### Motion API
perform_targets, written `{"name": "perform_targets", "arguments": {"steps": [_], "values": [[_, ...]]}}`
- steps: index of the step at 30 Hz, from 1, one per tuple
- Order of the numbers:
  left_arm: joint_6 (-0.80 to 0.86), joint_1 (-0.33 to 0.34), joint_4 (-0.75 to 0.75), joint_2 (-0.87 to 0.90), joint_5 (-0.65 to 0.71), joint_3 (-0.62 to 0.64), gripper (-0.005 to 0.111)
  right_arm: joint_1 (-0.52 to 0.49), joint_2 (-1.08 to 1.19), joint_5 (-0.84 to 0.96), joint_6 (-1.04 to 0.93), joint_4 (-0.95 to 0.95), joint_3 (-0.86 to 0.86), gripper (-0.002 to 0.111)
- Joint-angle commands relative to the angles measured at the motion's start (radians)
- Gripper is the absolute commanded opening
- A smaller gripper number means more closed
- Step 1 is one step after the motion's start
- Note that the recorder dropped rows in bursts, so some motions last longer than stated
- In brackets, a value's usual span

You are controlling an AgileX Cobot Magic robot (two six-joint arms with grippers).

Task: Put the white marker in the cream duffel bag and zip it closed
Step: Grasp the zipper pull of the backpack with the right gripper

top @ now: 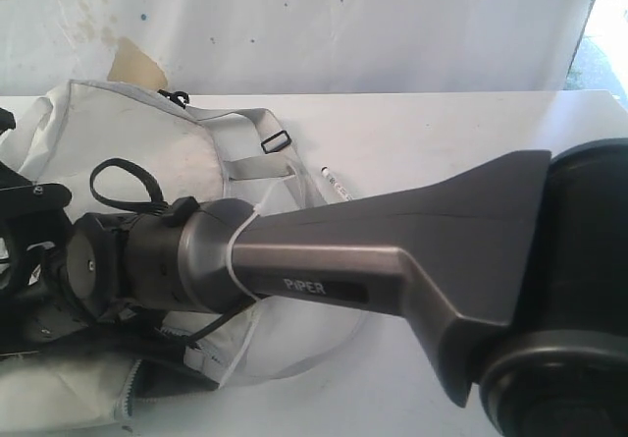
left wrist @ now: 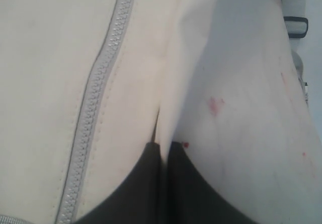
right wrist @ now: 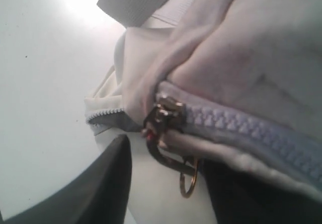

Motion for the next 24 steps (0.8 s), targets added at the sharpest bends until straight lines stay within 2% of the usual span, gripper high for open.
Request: {"name": "perform_targets", "arguments": {"steps": [1,12,16,18,20,22,24], "values": [[0.0,0.003,0.005,-0.01,0.008,0.002,0.0,0.012,-0.003,-0.025,-0.012,-0.008,0.003,0.039],[0.0,0.003,0.005,-0.01,0.006,0.002,0.0,0.016,0.017,-0.068,-0.012,-0.006,0.003,0.039],[0.0,0.003,0.005,-0.01,0.003,0.002,0.0,0.016,0.029,-0.088,-0.016,-0.008,0.003,0.048],[0.0,0.003,0.005,-0.01,0.003,0.002,0.0,0.016,0.031,-0.095,-0.043,-0.008,0.003,0.049],[0.0,0.003,0.005,-0.01,0.003,0.002,0.0,0.016,0.033,-0.104,-0.043,-0.008,0.003,0.047],[0.0,0.003,0.005,-0.01,0.001,0.002,0.0,0.016,0.033,-0.108,-0.043,-0.008,0.003,0.04],[0.0,0.003,0.005,-0.01,0.001,0.002,0.0,0.016,0.033,-0.101,-0.043,-0.008,0.003,0.027]]}}
